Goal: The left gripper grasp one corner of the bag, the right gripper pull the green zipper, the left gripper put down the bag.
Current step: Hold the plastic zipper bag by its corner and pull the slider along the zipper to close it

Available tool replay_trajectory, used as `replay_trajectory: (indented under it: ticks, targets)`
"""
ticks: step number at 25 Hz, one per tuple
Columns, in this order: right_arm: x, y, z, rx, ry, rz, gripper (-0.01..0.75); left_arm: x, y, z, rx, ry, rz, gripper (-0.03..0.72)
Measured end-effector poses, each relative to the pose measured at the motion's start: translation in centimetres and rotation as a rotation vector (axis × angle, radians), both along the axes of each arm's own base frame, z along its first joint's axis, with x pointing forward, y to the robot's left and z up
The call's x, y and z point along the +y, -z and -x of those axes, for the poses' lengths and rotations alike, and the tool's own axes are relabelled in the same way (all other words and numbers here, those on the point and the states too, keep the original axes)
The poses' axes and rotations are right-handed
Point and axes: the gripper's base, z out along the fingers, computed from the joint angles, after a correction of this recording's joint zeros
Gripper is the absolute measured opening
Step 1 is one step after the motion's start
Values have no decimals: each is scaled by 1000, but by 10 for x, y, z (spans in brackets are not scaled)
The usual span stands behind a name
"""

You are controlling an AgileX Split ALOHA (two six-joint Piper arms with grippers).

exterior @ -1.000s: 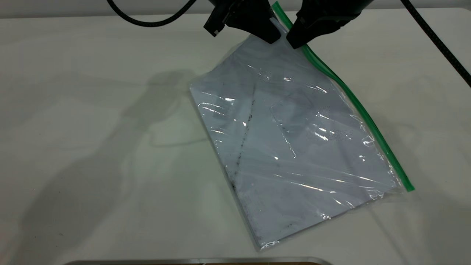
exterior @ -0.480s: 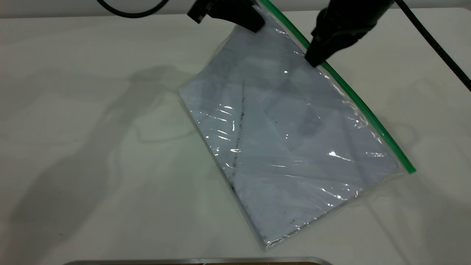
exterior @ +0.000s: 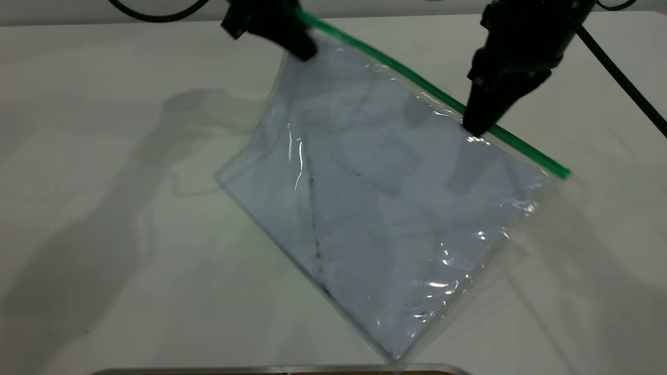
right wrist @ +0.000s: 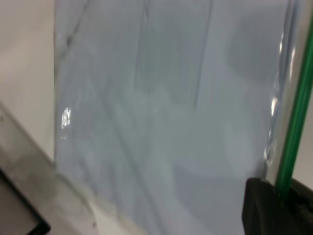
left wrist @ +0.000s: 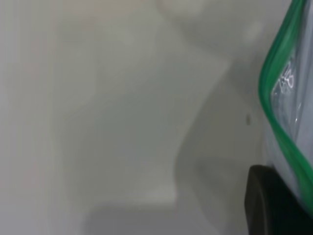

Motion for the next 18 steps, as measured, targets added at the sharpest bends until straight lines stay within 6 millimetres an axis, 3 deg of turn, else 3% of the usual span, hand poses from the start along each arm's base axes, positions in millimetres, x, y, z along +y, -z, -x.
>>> replay_trajectory:
  ticks: [7,18]
  targets:
    - [-5,1,7,72,-25,55,33,12,7,-1,22,-49,-156,53]
    - [-12,3,8,85,6,146,40,12,7,0,39,-55,-165,53]
